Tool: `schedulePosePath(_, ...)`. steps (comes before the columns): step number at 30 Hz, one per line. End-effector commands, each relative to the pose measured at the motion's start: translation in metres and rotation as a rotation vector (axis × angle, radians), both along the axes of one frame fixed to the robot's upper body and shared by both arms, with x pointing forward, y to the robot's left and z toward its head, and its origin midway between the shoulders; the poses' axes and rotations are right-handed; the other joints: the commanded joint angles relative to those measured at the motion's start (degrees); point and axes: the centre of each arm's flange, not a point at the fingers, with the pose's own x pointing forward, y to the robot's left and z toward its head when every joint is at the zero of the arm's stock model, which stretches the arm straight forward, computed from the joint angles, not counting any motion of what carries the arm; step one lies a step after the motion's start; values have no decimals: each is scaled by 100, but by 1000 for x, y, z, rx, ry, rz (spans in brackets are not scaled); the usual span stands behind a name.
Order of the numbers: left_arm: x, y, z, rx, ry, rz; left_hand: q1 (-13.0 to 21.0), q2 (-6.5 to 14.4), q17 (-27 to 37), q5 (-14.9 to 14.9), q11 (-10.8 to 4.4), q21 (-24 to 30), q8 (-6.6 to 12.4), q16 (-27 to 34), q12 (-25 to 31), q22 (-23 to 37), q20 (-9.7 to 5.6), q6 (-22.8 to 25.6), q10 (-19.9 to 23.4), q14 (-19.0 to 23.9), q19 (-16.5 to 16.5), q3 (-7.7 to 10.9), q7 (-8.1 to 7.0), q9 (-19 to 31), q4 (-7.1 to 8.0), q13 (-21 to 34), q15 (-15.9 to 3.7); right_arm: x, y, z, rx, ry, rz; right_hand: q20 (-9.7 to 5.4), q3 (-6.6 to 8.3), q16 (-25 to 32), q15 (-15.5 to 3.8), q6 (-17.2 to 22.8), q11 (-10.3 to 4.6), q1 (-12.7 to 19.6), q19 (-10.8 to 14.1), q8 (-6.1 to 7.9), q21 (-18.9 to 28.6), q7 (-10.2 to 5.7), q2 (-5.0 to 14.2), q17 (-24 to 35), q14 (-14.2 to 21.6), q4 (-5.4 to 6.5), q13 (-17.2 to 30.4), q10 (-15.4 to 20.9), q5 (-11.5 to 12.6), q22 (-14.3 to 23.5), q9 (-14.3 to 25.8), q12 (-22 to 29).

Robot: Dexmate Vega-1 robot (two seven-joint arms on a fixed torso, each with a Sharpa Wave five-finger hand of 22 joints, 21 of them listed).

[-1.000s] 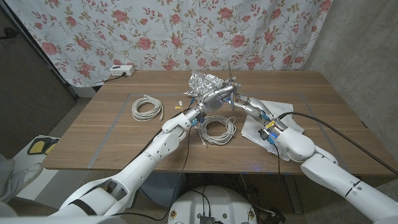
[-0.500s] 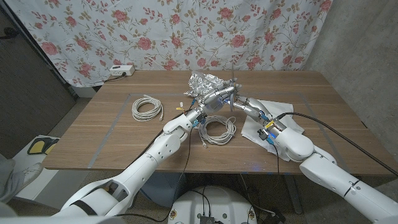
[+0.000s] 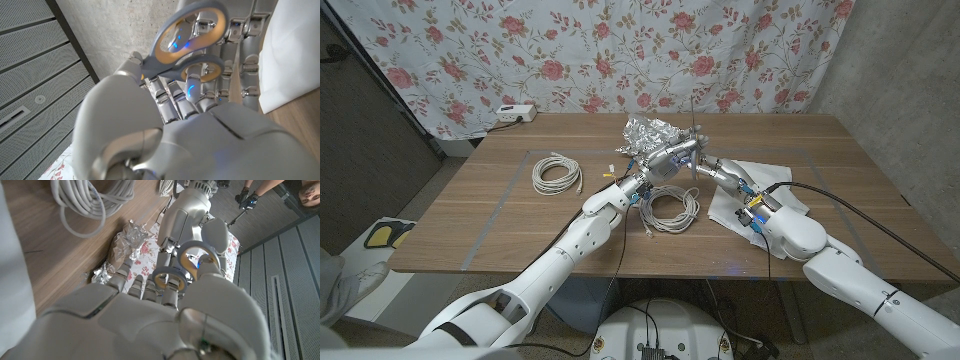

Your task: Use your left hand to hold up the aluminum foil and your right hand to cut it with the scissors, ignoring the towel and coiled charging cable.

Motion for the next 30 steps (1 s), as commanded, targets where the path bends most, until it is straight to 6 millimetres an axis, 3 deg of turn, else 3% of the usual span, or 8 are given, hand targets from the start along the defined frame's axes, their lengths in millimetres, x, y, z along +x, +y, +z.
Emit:
schedulePosePath(1,0,0,6,-19,-22,-3,27,54,28,21,-341,-7,-6,-40,30,14,9,-5,335,79,-16,24,-32,38,34,38,-193,3,-2,-4,-7,29,35,-15,43,46,72,29,37,128,171,3,52,40,18,-3,114,-52,-9,60,19,11,43,39)
schedulePosePath(7,0,-1,6,-17,-24,-5,28,62,29,8,-359,-10,-7,-53,32,15,14,-7,318,51,-33,25,-42,41,42,56,-177,5,-3,-3,-24,46,44,96,98,128,40,-5,59,307,540,-20,114,48,29,-22,527,-95,-33,268,24,10,110,56)
schedulePosePath(8,1,-1,6,-16,-25,-6,29,62,30,6,-361,-11,-8,-54,31,15,19,-10,316,45,-36,25,-42,42,42,59,-176,5,-3,-4,-21,46,43,96,98,141,-7,-23,4,334,635,-29,119,41,21,-24,632,-87,-34,447,20,12,138,102)
schedulePosePath(11,1,-2,7,-14,-28,-8,31,66,33,3,-363,-9,-11,-55,30,15,12,-17,312,32,-37,27,-43,43,44,65,-174,6,-4,-4,-20,48,40,17,97,227,-269,-55,-454,411,989,-39,131,23,46,-11,1072,-47,5,1337,11,27,255,331)
schedulePosePath(12,1,-2,7,-13,-28,-9,31,70,37,0,-364,-10,-15,-53,29,15,22,-27,311,28,-40,28,-43,44,48,69,-173,6,-4,-4,-22,47,38,-24,92,260,-376,-51,-489,418,1041,-36,133,12,47,-6,1182,-42,21,1462,10,31,274,363)
schedulePosePath(21,2,-5,4,-4,-20,-16,34,73,49,-6,-366,-8,-12,-44,23,15,18,-23,304,20,-45,32,-46,47,54,85,-173,7,-7,-4,-19,51,42,-106,97,506,-929,-157,-767,416,1488,-70,240,-26,194,130,1664,16,226,1694,15,70,353,465)
schedulePosePath(27,2,-8,3,-1,-17,-21,33,73,56,-10,-364,-7,-9,-41,20,15,21,-17,299,12,-51,33,-47,50,60,99,-173,7,-8,-3,-7,52,40,-87,61,605,-960,-138,-750,396,1660,-52,284,18,174,193,1798,22,324,1773,7,81,385,517)
schedulePosePath(30,2,-12,0,10,-10,-28,35,74,62,-12,-366,-6,-7,-36,18,14,23,-15,301,8,-51,35,-46,52,63,107,-172,7,-9,-2,3,53,41,-7,-27,675,-854,97,-702,291,1715,53,281,89,91,236,1888,54,404,1828,-13,86,420,556)
